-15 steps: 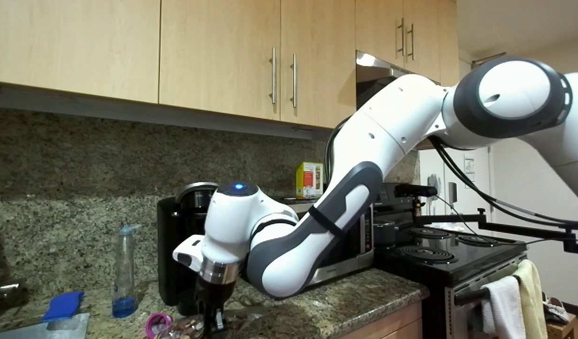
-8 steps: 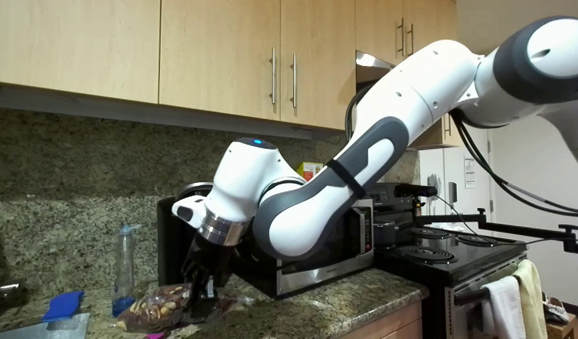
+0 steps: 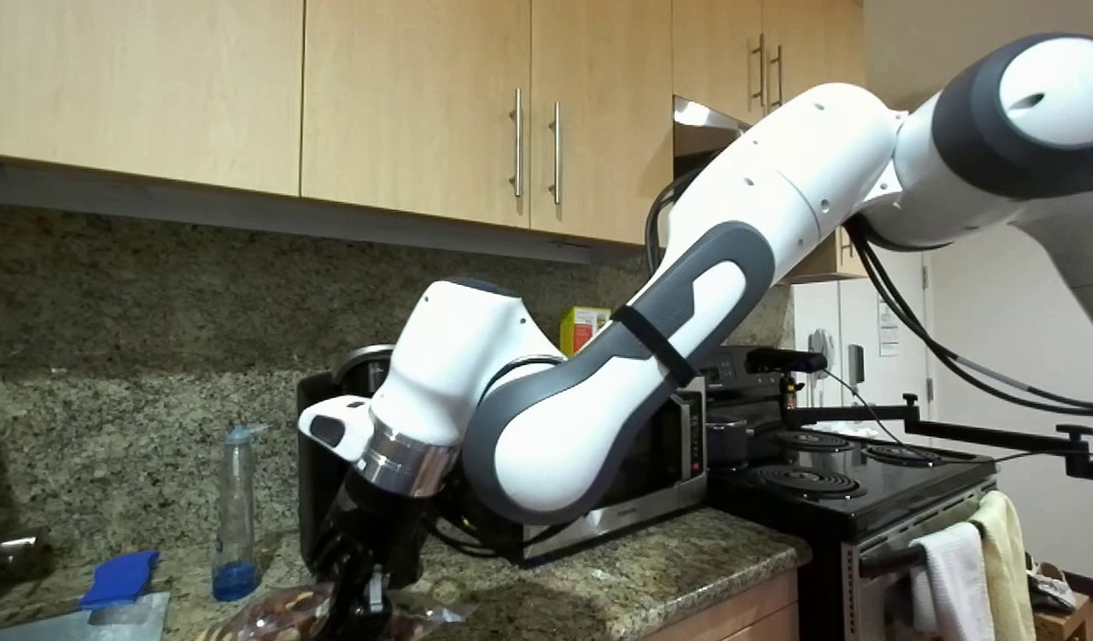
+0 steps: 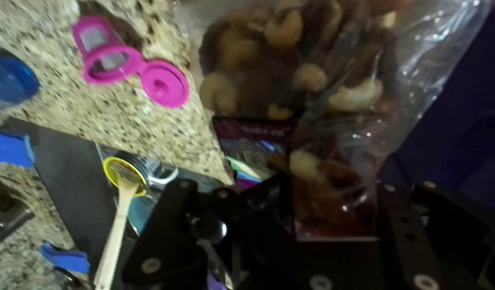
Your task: Pick the plastic bag from the counter and put it inside the blue bag
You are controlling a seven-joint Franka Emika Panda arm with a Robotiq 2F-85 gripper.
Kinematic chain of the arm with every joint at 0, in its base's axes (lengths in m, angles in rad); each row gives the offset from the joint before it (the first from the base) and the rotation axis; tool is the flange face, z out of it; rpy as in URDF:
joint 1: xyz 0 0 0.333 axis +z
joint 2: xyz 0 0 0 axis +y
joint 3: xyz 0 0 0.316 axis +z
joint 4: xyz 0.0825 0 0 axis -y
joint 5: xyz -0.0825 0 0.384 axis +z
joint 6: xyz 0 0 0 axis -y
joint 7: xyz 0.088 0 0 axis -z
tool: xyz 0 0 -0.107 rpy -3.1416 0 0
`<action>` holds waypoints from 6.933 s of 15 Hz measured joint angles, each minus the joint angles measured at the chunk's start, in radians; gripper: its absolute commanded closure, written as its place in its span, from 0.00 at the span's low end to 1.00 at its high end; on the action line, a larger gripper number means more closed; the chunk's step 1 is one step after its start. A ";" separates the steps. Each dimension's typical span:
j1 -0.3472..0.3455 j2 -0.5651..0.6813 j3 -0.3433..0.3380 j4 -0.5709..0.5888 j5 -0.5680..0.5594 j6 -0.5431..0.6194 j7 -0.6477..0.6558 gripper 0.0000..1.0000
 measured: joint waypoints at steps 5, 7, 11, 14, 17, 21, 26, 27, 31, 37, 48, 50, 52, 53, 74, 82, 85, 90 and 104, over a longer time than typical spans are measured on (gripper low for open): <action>0.043 -0.019 0.053 0.028 0.016 0.005 -0.047 0.90; 0.067 -0.043 0.036 0.041 0.007 0.000 -0.042 0.86; 0.068 -0.017 0.033 0.036 0.007 -0.002 -0.042 0.86; 0.068 -0.012 0.032 0.036 0.007 -0.002 -0.042 0.86; 0.069 -0.011 0.032 0.035 0.007 -0.003 -0.042 0.90; 0.028 0.007 0.118 0.038 0.137 0.065 -0.105 0.90; -0.054 -0.016 0.290 0.108 0.222 0.164 -0.207 0.90; -0.079 -0.018 0.334 0.125 0.247 0.177 -0.232 0.90; -0.246 0.006 0.614 0.147 0.464 0.180 -0.406 0.91; -0.532 0.114 1.027 0.104 0.828 0.148 -0.696 0.92; -1.089 0.477 1.377 -0.267 1.028 -0.004 -0.908 0.92; -1.087 0.572 1.325 -0.319 0.997 -0.024 -0.931 0.91; -1.083 0.657 1.278 -0.343 0.949 -0.077 -0.937 0.92; -1.082 0.694 1.259 -0.346 0.924 -0.112 -0.937 0.92; -0.838 0.882 1.136 -0.188 0.575 -0.426 -1.346 0.67; -0.789 0.882 1.045 -0.085 0.575 -0.388 -1.386 0.22; -0.777 0.884 1.040 -0.057 0.594 -0.388 -1.386 0.02; -0.775 0.886 1.040 -0.043 0.730 -0.425 -1.345 0.00; -0.879 0.788 1.054 -0.193 1.394 -0.485 -1.155 0.00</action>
